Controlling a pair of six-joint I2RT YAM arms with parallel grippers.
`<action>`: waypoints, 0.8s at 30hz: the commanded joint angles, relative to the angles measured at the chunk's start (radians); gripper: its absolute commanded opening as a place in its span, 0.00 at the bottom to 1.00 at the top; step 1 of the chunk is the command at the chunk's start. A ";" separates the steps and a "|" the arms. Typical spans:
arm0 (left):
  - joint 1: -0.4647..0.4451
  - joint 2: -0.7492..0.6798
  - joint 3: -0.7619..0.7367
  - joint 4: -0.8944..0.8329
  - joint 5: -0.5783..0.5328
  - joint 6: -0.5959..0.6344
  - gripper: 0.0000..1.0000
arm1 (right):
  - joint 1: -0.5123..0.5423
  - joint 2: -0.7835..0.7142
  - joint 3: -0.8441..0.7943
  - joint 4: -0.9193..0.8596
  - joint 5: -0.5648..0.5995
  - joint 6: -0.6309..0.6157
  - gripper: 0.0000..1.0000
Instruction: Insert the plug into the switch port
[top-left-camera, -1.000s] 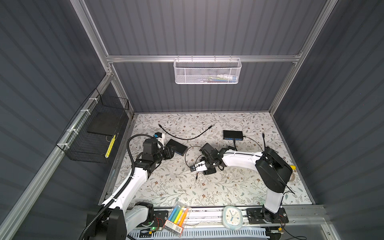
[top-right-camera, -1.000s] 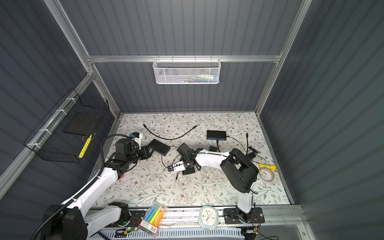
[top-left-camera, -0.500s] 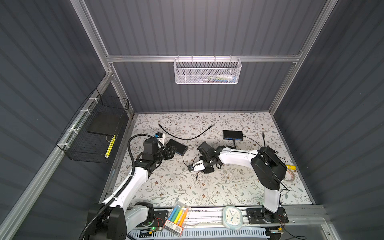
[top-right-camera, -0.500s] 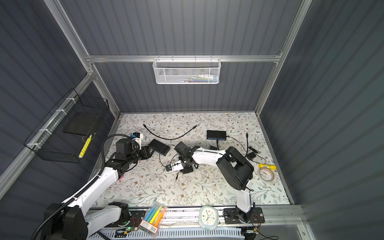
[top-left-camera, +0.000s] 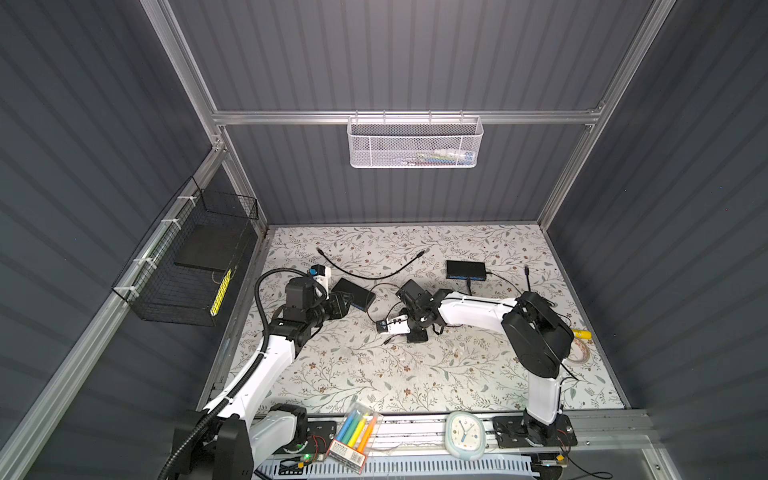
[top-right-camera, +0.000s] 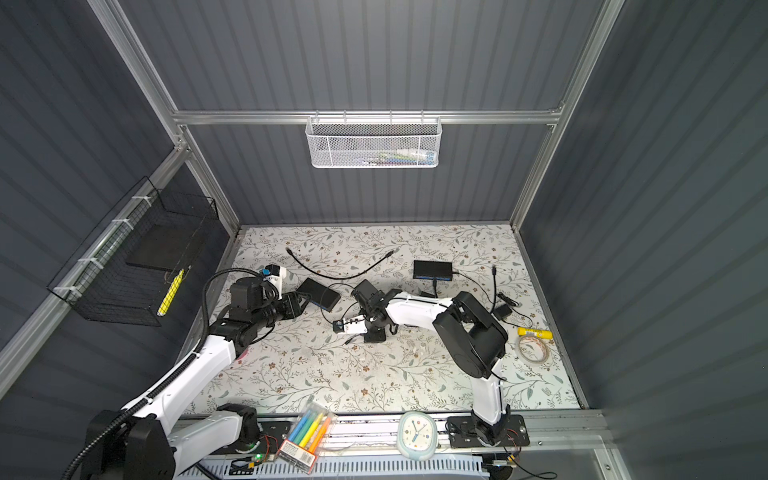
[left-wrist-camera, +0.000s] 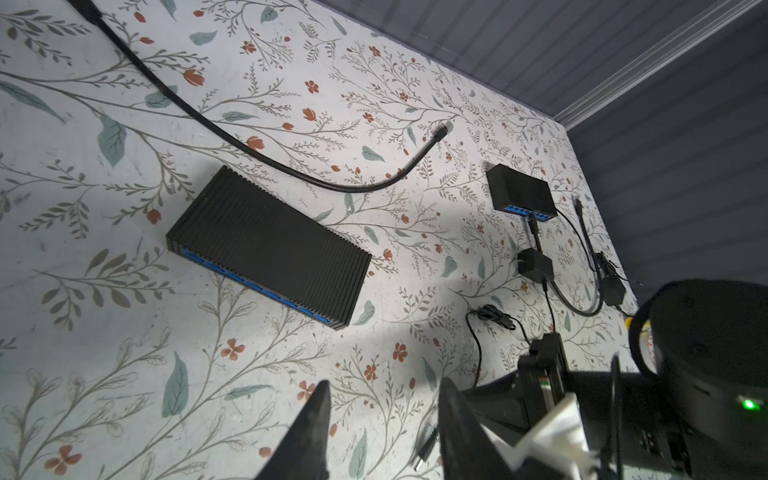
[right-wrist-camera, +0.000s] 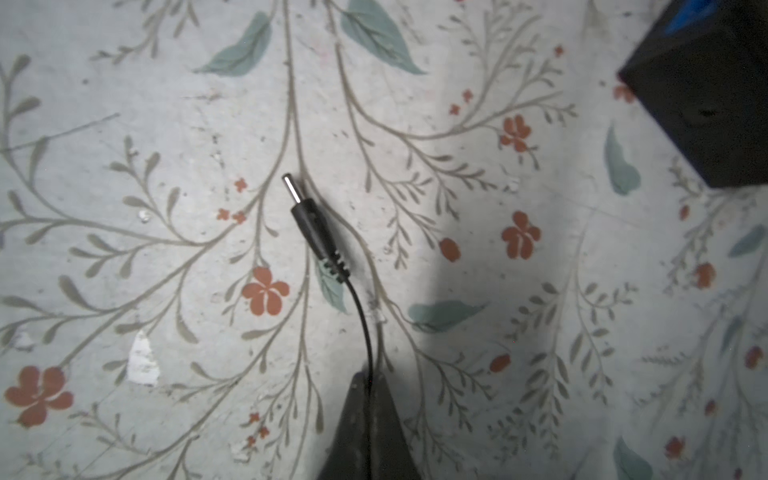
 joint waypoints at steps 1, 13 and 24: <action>0.008 -0.001 -0.017 0.030 0.099 -0.016 0.43 | -0.021 -0.098 -0.036 0.109 -0.001 0.185 0.00; -0.111 0.117 -0.020 0.232 0.285 -0.081 0.30 | -0.059 -0.261 -0.225 0.412 0.017 0.499 0.00; -0.162 0.240 0.008 0.305 0.285 -0.099 0.21 | -0.073 -0.302 -0.265 0.459 -0.013 0.529 0.00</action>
